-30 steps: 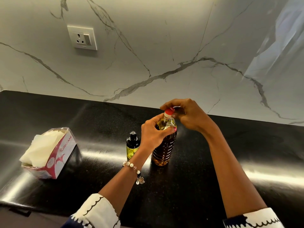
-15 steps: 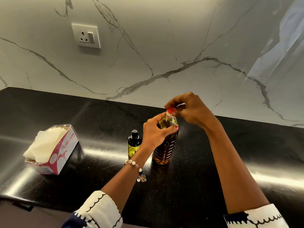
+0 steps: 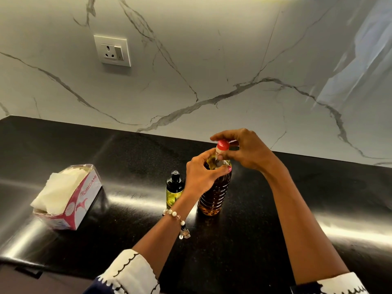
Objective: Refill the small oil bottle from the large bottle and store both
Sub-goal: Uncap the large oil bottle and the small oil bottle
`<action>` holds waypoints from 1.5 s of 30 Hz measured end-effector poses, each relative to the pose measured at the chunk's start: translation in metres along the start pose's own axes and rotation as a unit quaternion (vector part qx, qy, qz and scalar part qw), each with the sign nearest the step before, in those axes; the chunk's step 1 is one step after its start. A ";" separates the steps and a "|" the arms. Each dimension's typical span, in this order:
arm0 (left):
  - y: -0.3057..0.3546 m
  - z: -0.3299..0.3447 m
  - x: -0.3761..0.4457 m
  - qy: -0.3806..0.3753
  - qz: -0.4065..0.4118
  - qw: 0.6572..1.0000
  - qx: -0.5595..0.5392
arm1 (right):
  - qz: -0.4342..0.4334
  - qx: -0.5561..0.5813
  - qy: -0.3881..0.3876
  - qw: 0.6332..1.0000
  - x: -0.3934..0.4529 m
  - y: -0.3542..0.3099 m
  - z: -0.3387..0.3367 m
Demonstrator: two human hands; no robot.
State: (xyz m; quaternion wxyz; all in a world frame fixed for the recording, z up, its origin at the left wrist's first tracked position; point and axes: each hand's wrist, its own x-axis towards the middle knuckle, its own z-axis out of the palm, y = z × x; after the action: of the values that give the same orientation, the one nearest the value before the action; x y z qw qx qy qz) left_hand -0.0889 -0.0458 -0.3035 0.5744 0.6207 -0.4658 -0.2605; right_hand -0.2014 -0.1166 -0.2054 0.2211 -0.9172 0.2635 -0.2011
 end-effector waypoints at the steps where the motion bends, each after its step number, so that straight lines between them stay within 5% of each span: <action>1: 0.000 0.000 0.000 0.000 0.000 1.000 0.002 | 0.002 -0.003 0.022 1.000 0.000 -0.001 0.002; 4: -0.001 0.000 0.001 0.004 -0.008 1.000 0.010 | 0.025 -0.061 0.119 0.991 0.000 -0.002 0.008; 8: 0.000 -0.001 0.001 0.003 -0.005 1.000 0.010 | 0.032 -0.071 0.071 0.994 0.001 -0.003 0.004; 13: -0.002 -0.002 0.001 0.002 -0.014 1.000 0.001 | 0.048 0.150 0.066 0.985 -0.005 0.001 -0.004; 19: 0.002 -0.001 0.001 0.005 -0.010 1.000 0.017 | 0.120 0.548 0.150 0.814 -0.016 0.007 -0.001; 25: 0.003 -0.003 -0.001 -0.001 -0.015 1.000 0.021 | 0.127 0.708 0.210 0.663 -0.039 0.009 0.012; 28: -0.004 -0.002 -0.010 -0.001 -0.019 0.999 0.028 | 0.154 0.717 0.262 0.627 -0.066 0.015 0.038; 30: -0.013 -0.001 -0.020 0.011 -0.020 0.999 0.038 | 0.196 0.675 0.298 0.646 -0.086 0.024 0.064; 32: -0.023 0.001 -0.031 0.036 -0.023 0.998 0.037 | 0.243 0.558 0.319 0.726 -0.107 0.037 0.093; 38: -0.047 0.000 -0.057 0.075 -0.068 0.992 0.071 | 0.318 0.244 0.204 0.893 -0.152 0.068 0.163; 45: -0.065 -0.013 -0.087 0.088 -0.115 0.980 0.133 | 0.217 -0.028 0.110 0.969 -0.161 0.071 0.192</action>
State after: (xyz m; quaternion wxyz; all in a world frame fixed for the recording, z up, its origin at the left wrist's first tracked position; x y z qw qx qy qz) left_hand -0.0972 0.0308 -0.3813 0.4915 0.7617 -0.3693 -0.2047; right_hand -0.2623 -0.0212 -0.4402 0.2037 -0.8159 0.4847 -0.2405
